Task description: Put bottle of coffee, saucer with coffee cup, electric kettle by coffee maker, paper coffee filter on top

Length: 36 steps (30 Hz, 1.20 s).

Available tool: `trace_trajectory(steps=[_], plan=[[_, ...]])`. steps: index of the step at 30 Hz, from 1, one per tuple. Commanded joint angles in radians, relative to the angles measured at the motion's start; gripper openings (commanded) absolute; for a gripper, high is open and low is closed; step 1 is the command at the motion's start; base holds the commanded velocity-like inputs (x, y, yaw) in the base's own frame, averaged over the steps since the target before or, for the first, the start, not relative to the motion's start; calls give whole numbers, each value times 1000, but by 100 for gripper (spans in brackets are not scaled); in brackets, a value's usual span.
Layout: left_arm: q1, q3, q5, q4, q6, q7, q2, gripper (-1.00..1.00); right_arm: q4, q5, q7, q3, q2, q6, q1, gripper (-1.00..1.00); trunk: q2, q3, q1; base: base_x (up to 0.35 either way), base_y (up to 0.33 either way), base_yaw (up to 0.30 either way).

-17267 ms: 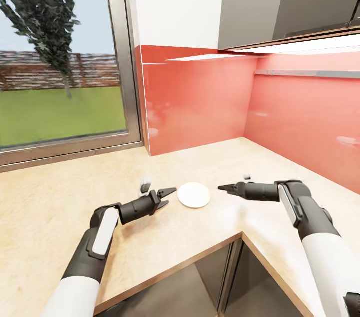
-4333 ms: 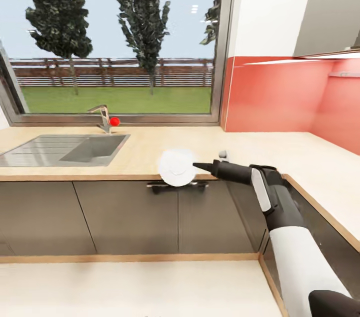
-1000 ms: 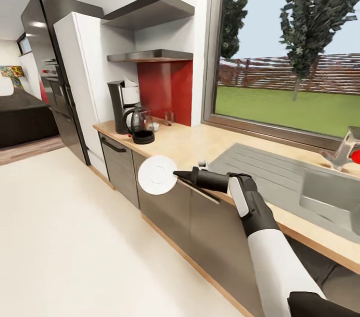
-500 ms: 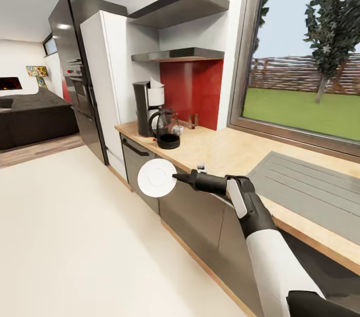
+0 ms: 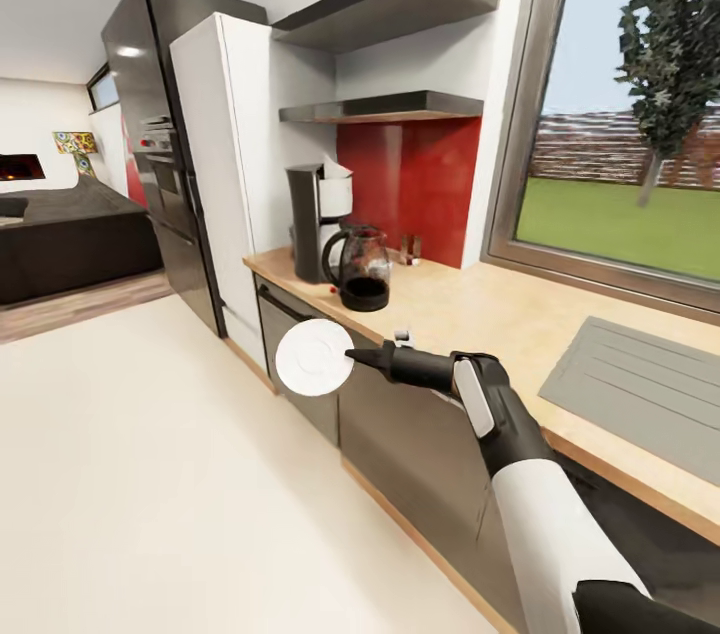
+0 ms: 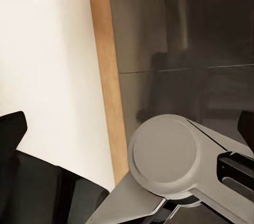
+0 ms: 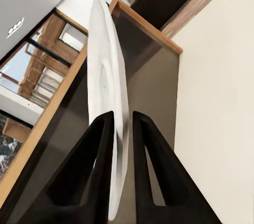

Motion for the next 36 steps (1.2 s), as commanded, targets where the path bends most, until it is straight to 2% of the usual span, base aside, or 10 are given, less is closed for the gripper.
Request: trace_trajectory(steps=[1,9,27,31,33,35,36], plan=[[0,-8,9,-1,-5,0,0,100,4,2,8,-4,1,6,-1,-100,-1,-1,1,232,276,56],[0,-8,9,-1,-5,0,0,100,27,2,8,-3,1,6,-1,-100,-1,4,1,231,276,206],[0,-9,9,-1,-5,1,0,100,31,-1,9,-6,1,4,-1,-100,-1,4,1,256,256,10],[0,-10,10,-6,0,19,8,100,30,-1,9,-6,1,4,-1,-100,-1,4,1,258,249,0],[0,-9,10,-36,9,27,25,100,30,-1,9,-6,1,4,-1,-100,-1,4,1,260,238,0],[0,5,11,-93,66,32,39,100,31,-2,8,-6,1,4,-1,-100,-1,4,1,257,199,0],[1,29,12,-131,117,38,47,100,32,-2,8,-6,1,4,-1,-100,-1,4,1,224,142,0]])
